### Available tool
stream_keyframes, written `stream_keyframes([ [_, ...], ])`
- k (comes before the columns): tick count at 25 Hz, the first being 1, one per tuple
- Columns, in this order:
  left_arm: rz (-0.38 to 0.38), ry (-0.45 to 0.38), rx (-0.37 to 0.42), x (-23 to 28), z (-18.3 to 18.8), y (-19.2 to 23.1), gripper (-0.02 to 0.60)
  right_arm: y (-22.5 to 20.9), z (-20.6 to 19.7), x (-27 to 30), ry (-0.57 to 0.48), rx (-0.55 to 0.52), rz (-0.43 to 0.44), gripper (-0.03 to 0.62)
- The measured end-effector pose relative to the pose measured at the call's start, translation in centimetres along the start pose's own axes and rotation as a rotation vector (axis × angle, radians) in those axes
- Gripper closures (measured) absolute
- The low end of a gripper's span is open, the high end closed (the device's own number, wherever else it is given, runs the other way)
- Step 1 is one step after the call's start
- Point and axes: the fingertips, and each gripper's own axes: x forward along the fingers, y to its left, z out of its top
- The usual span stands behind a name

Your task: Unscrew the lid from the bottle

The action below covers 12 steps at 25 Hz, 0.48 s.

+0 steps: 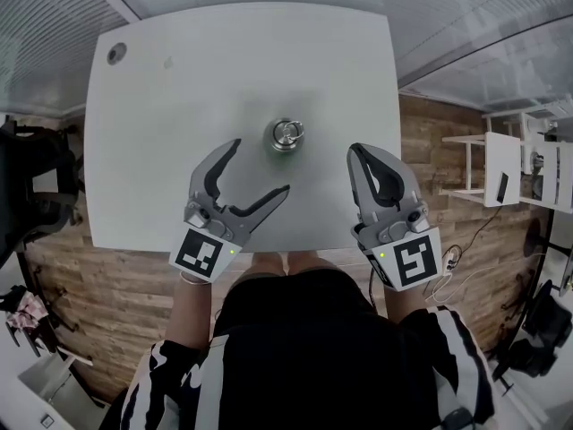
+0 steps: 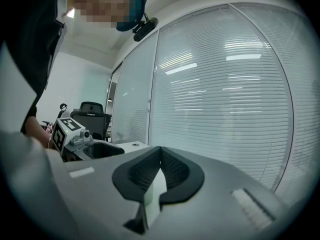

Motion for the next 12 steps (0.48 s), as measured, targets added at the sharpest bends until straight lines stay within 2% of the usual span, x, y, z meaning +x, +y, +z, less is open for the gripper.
stream_keyframes([
  [12, -0.013, 0.055, 0.027, 2.6, -2.5, 0.4, 0.169, -0.6, -0.3, 0.0, 0.014, 0.004, -0.033, 0.593],
])
